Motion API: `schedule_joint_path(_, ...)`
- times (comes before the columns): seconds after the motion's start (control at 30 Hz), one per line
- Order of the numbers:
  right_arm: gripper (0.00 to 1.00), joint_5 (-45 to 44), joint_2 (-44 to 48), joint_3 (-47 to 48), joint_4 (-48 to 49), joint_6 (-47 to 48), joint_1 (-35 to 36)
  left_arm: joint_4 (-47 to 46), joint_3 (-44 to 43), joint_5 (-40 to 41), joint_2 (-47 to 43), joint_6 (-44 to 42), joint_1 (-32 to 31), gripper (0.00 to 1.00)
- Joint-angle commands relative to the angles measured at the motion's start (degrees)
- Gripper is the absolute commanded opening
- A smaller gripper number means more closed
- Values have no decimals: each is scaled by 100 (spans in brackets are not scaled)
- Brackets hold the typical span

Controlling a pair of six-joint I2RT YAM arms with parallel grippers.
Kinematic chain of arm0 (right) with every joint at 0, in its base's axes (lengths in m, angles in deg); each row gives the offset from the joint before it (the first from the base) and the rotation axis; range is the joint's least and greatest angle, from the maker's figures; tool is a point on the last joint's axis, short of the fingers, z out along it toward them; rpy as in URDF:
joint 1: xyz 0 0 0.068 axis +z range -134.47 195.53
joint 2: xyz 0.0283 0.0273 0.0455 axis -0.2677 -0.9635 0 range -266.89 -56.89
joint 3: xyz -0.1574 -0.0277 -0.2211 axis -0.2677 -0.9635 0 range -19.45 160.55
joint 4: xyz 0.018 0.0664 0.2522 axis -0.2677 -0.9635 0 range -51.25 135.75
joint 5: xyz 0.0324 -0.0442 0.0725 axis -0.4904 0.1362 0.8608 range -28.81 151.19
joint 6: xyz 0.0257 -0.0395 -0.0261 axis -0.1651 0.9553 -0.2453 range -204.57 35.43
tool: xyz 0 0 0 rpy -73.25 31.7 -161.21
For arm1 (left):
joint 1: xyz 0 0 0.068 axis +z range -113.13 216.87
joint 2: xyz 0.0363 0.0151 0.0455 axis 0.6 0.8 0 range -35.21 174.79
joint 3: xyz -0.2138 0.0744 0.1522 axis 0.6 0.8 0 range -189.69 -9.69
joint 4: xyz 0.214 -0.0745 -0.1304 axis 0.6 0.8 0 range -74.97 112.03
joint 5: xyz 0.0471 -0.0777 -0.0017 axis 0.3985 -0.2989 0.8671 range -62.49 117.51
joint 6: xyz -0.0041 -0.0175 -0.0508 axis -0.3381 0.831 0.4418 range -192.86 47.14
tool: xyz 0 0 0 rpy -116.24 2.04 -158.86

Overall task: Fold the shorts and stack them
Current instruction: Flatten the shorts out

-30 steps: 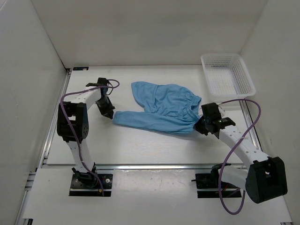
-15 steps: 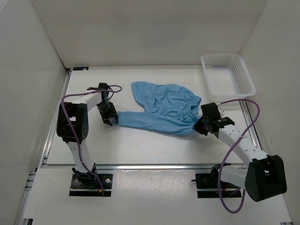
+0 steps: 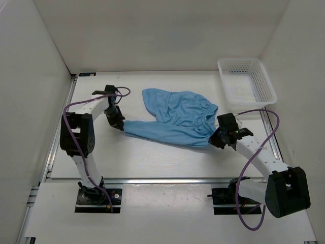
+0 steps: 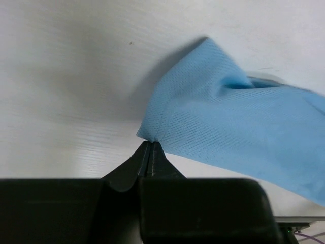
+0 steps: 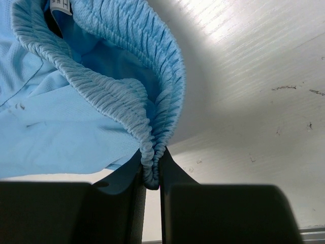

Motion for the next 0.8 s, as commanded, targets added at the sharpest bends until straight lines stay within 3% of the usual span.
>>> schedule_joint_path(0.0, 0, 60, -16, 4, 131, 95, -20, 143, -486, 310, -489, 70, 21, 10)
schedule_joint_path(0.33, 0, 60, -16, -102, 131, 95, -20, 380, -1751, 363, 266, 70, -93, 10)
schedule_joint_path(0.5, 0, 60, 37, -155, 131, 42, -20, 627, -2815, 240, 1353, 122, -207, 10)
schedule_joint_path(0.57, 0, 60, 37, -155, 131, 42, -20, 872, -3360, 143, 1628, 122, -260, 25)
schedule_joint_path(0.67, 0, 60, 89, -155, 131, 42, -20, 987, -3590, 204, 1726, 70, -321, 71)
schedule_joint_path(0.73, 0, 60, 89, -155, 78, 42, -20, 987, -3520, 336, 1410, 70, -374, 86)
schedule_joint_path(0.77, 0, 60, 89, -155, 78, 42, -20, 987, -3459, 528, 1296, 70, -374, 86)
